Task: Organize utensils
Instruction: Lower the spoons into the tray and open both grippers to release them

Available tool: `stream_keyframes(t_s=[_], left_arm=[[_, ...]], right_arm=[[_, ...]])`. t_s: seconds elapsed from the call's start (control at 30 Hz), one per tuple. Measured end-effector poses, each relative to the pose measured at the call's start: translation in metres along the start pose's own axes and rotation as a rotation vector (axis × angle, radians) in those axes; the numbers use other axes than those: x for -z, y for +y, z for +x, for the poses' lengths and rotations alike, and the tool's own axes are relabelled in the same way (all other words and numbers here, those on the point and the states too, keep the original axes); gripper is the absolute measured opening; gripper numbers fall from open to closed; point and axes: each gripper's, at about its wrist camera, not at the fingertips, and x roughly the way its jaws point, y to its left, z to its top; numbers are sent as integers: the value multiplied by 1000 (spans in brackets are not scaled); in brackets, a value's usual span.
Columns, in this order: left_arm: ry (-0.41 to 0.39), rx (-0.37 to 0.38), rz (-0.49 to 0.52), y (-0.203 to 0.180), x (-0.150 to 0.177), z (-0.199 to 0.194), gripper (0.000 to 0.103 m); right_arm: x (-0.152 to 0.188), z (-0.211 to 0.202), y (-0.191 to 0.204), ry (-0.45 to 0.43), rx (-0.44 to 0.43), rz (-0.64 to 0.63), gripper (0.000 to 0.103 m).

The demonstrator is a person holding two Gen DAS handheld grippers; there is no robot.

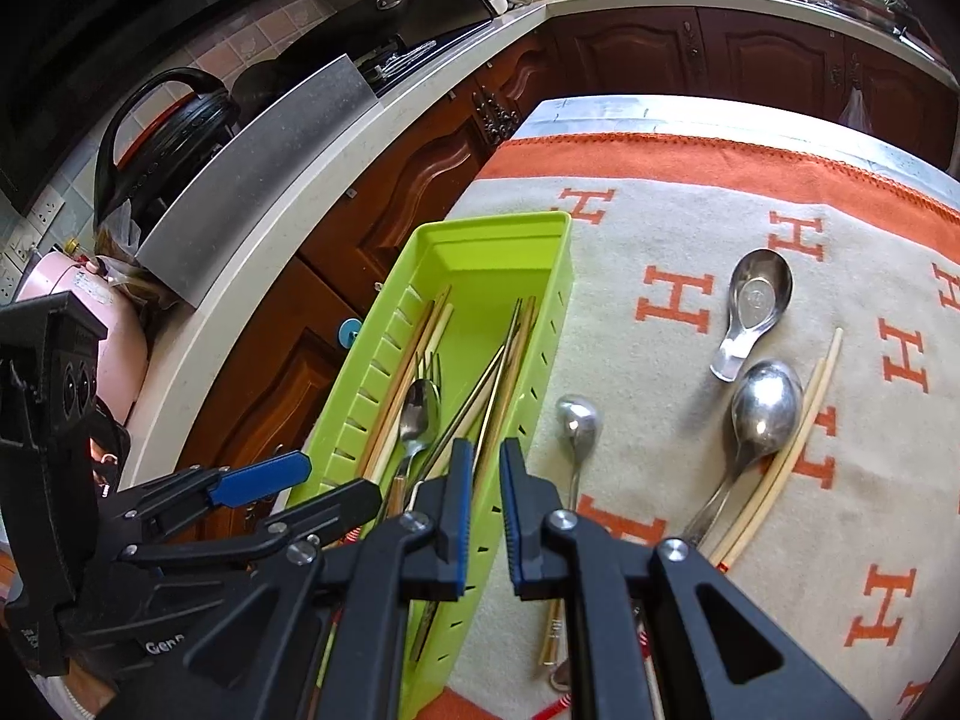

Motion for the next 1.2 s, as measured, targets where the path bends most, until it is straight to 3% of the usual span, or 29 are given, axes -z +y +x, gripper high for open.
stream_keyframes(t_s=[0.27, 0.53, 0.9, 1.1, 1.2], left_arm=[[-5, -16, -6, 3, -1, -2, 60], [-6, -11, 10, -1, -1, 1, 65], [-6, 10, 0, 5, -3, 0, 65], [-4, 25, -2, 6, -7, 1, 65], [-5, 33, -4, 6, -7, 1, 65]], right_arm=[[1, -1, -12, 3, 19, 20, 11], [16, 26, -33, 97, 65, 26, 11], [4, 50, -43, 66, 34, 51, 19], [2, 58, -21, 37, 148, -79, 17], [1, 57, -21, 38, 155, -103, 15]])
